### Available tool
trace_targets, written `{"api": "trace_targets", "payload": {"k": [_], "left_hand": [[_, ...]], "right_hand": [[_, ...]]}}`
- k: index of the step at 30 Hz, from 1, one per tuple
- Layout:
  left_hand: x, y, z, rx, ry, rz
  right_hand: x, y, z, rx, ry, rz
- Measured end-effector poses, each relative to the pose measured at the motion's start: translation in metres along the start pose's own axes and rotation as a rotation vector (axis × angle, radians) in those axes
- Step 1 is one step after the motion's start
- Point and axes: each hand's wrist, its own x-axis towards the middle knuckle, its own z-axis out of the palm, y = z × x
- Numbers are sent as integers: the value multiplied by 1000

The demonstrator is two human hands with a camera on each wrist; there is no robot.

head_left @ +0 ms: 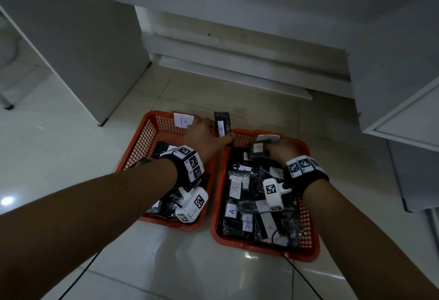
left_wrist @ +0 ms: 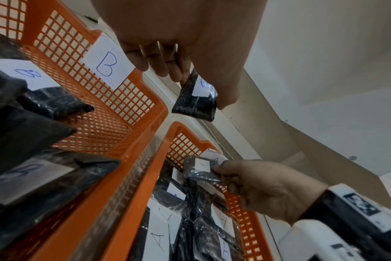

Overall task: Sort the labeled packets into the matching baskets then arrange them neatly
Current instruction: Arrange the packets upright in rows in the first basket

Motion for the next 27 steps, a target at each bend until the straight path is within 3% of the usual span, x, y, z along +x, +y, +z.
{"api": "trace_targets", "payload": {"k": [3,9,16,22,27], "left_hand": [[0,0,-1,4,18,-7],[-5,7,-2,-1,16,4],[-4,0,-3,6,28,5],[-5,0,-1,3,17,10],[-7,3,1,3,-16,25]], "right_hand": [[11,-4,17,125,-49,-50],[11,-12,46,-42,-87,-79],[15,-15,41,-54,-51,-95],[4,-12,34,-55,30,-205],[-7,-5,34,-171,-64,-367]]}}
